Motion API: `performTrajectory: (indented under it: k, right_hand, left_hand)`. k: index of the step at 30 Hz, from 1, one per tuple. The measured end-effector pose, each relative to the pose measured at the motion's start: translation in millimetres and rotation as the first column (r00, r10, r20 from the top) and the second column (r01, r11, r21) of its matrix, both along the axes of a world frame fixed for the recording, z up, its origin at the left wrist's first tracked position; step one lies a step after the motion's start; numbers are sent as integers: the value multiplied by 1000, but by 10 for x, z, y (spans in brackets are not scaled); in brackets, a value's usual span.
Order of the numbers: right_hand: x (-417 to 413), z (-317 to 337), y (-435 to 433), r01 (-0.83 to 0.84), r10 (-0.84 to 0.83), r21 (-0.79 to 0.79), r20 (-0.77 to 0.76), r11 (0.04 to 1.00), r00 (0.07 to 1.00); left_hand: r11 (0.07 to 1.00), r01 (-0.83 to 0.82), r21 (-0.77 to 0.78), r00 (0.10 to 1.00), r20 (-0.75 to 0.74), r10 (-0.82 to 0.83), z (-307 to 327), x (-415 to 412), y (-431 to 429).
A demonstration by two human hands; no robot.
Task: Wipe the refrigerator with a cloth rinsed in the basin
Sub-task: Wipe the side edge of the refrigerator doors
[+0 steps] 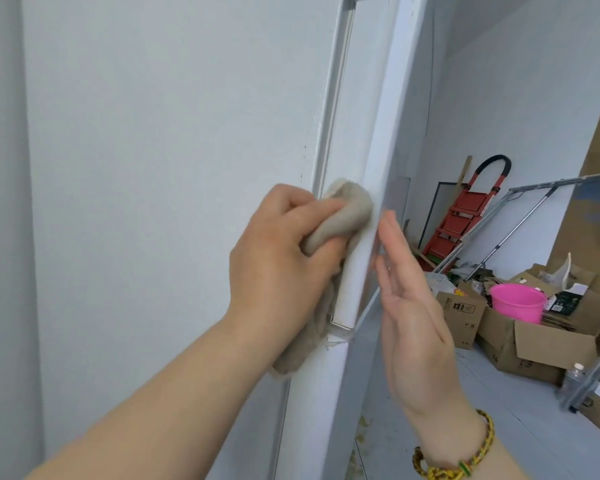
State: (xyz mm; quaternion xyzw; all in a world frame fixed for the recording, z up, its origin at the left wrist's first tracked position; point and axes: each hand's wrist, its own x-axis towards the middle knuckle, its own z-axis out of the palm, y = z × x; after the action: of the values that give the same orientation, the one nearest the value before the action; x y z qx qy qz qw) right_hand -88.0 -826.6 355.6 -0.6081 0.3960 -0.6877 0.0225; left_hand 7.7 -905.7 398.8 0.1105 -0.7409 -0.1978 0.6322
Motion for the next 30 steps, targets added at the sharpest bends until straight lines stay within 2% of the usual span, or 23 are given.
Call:
performTrajectory:
  k: [3,7,10,14,16,19,22,24,25,28,30]
  right_hand:
    - [-15,12,0,-4,4,-12,2,1000,1000]
    - [-25,8,-2,-10,10,-8,9,1000,1000]
    - [2,0,-29,35,-35,4,-23,999,999]
    - [-1,-5,-40,70,-70,0,-37,998,997]
    - [-2,-8,-39,63,-63,4,-27,998,998]
    - [-10,-4,-27,44,-44,13,-32,999,999]
    - [-5,-2,-26,60,-59,15,-58,998,997]
    - [-6,-10,-30,72,-71,14,-57,997,996]
    - [-12,-15,-28,69,-69,8,-47,998,996]
    - [-20,-25,-23,66,-66,4,-26,998,997]
    - [-10,-23,-23,77,-76,14,-38,997,996]
  left_hand:
    - [998,33,49,999,-32,-32,134,-42,-76]
    - [995,60,80,989,127,-70,-494,64,-33]
    - [999,31,18,976,215,-34,-518,119,-93]
    - [1000,-30,-6,992,118,31,-30,32,-102]
    - [999,-33,3,992,123,32,-73,7,-94]
    - [1000,15,20,961,275,-20,-489,98,-89]
    - [1000,-28,4,932,361,25,-739,187,-109]
    - [997,-59,-43,950,303,70,-652,189,-111]
    - [995,-84,-57,972,217,95,-536,183,-112]
    - [992,-128,23,992,-3,128,-123,124,-219]
    - [994,-94,55,996,1,94,-61,84,-294]
